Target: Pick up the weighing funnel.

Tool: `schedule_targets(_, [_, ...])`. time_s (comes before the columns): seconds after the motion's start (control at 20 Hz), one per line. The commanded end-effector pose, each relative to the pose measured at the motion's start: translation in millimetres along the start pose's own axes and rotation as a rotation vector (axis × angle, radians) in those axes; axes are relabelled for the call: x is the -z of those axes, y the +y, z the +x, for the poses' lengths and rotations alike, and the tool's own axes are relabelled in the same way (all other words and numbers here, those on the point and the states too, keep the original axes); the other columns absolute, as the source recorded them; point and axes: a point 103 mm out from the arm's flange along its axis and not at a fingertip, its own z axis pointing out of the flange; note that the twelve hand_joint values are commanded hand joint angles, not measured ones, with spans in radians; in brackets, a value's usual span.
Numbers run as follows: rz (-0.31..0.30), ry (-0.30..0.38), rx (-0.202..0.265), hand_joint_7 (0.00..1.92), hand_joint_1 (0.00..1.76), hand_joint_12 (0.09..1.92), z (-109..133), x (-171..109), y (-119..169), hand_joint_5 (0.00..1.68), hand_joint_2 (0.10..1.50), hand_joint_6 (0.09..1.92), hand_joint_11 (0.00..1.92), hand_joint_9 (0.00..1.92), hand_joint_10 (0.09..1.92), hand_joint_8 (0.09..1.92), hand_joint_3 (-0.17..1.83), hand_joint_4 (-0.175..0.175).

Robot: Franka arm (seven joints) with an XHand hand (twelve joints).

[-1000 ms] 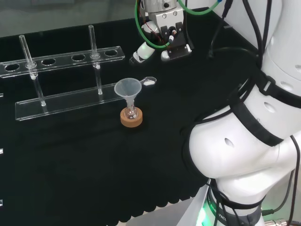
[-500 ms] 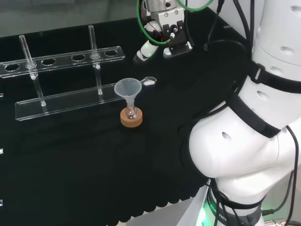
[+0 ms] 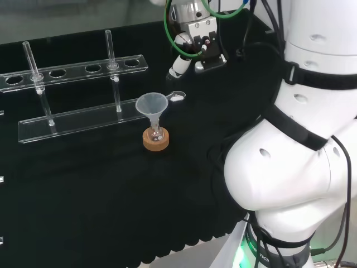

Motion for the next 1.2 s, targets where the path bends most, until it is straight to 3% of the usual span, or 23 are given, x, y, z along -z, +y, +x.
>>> schedule_targets(0.05, [0.018, -0.023, 0.013, 0.32, 0.75, 1.31, -4.0, -31.7, 44.0, 0.42, 0.75, 0.09, 0.44, 0.61, 0.63, 0.74, 0.2, -0.066])
schedule_targets(0.65, [0.073, -0.058, 0.021, 0.37, 0.78, 1.28, 0.3, -68.9, 76.0, 0.48, 0.74, 0.09, 0.47, 0.65, 0.6, 0.74, 0.23, -0.05])
schedule_targets(1.2, [0.096, -0.056, -0.004, 0.32, 0.81, 1.28, -2.6, -94.6, 91.0, 0.51, 0.73, 0.09, 0.47, 0.61, 0.59, 0.72, 0.25, -0.041])
